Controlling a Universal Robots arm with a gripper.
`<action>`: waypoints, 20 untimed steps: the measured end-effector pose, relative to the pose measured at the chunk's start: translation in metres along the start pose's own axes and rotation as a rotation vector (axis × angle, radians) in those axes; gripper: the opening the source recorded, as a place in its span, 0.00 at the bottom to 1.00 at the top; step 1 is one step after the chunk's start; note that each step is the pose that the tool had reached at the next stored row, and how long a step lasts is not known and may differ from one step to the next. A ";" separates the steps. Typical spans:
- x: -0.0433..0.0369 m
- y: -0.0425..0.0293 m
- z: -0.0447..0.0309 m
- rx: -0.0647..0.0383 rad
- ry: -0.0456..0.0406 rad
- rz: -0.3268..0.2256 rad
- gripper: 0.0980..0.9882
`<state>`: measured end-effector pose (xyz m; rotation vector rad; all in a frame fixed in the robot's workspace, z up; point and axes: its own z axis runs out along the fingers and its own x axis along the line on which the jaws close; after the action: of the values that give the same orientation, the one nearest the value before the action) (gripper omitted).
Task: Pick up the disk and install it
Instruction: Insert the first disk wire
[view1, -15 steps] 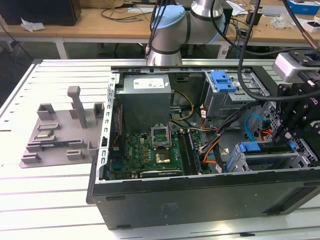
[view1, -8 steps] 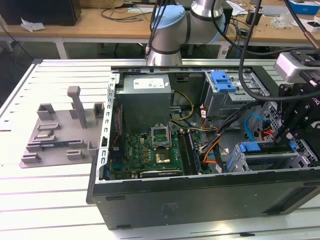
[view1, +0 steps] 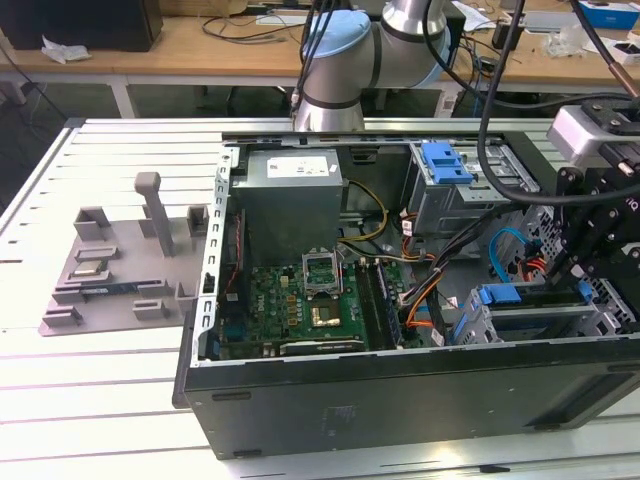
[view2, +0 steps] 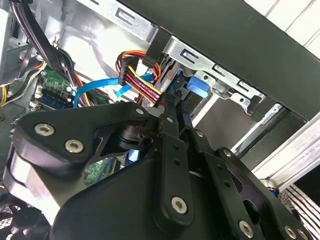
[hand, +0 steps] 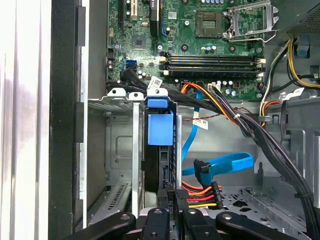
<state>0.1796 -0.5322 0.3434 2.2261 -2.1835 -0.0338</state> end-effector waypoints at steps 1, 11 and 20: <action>0.0000 0.0000 0.0001 0.000 -0.0001 0.000 0.08; 0.0004 0.0001 -0.0005 0.000 -0.0004 0.014 0.08; 0.0026 0.0000 -0.0008 0.000 -0.0003 0.014 0.08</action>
<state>0.1797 -0.5348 0.3442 2.2108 -2.1989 -0.0339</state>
